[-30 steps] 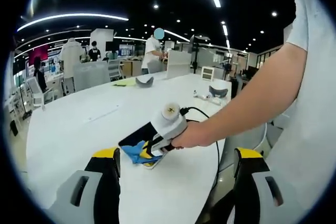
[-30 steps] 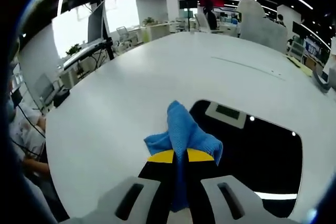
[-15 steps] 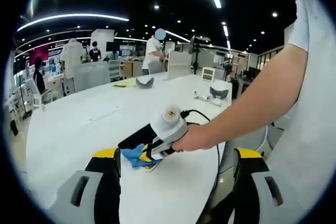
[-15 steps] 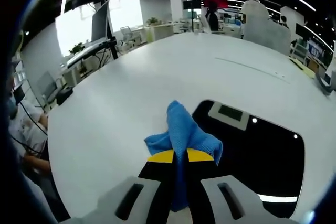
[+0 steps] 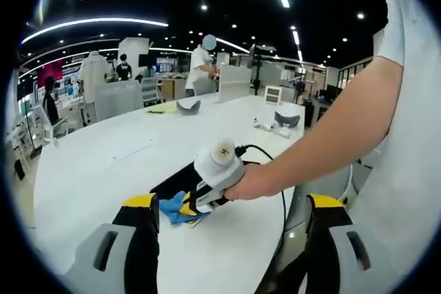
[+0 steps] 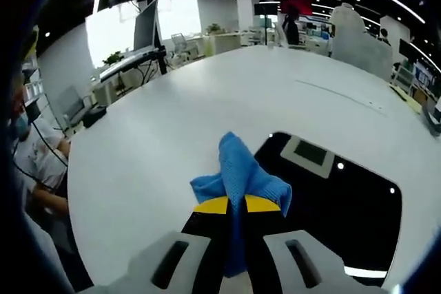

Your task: Wipe the mirror surface with the cleaning cloth until all visible marks leave the cleaned area.

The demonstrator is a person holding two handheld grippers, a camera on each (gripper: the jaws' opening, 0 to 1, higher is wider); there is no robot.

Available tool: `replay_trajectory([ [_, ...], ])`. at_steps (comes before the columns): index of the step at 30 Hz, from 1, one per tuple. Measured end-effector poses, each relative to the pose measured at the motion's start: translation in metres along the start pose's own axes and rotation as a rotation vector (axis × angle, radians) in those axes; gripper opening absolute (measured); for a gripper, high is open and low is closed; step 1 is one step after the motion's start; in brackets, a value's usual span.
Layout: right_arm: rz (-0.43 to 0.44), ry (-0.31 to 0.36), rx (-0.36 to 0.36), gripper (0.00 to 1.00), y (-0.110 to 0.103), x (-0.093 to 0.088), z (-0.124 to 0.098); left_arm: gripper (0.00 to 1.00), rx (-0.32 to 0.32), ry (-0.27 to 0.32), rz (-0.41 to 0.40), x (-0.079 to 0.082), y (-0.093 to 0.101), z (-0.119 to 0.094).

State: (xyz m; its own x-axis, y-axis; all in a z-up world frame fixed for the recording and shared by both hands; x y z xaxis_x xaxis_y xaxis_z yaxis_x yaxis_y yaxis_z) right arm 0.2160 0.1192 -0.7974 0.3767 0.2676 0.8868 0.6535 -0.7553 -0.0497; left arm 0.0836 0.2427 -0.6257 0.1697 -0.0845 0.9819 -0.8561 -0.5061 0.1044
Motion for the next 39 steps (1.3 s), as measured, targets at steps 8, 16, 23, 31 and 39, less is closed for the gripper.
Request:
replay_trajectory([
  [8, -0.005, 0.012, 0.030, 0.01, 0.006, -0.006, -0.010, 0.88, -0.004, -0.005, 0.009, 0.004, 0.010, 0.015],
  [16, -0.002, 0.004, 0.049, 0.01, 0.018, -0.011, -0.022, 0.87, 0.009, 0.002, 0.013, 0.008, 0.017, 0.025],
  [23, 0.001, 0.005, 0.046, 0.01, 0.032, -0.017, -0.034, 0.87, 0.030, 0.007, 0.021, 0.012, 0.027, 0.032],
  [31, 0.000, 0.003, 0.049, 0.01, 0.046, -0.022, -0.046, 0.87, 0.069, 0.014, 0.022, 0.016, 0.033, 0.035],
  [39, 0.002, 0.009, 0.039, 0.01, 0.058, -0.028, -0.057, 0.87, 0.110, 0.005, 0.023, 0.017, 0.037, 0.036],
])
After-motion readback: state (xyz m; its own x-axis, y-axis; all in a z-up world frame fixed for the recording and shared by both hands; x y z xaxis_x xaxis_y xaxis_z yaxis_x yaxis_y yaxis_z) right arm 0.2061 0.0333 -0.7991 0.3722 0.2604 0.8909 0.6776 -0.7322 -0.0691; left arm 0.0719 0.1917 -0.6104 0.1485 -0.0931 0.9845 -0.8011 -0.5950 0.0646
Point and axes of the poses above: the point that each gripper's makers call its tool centre point, and the gripper's own axes: z roughly forward along the fingers, y roughly to its right, x roughly out of its top, the point moved 7 cm from there along -z, roughly backward along the fingers, and after that the axes turned 14 degrees about y, right-handed, at the moved point
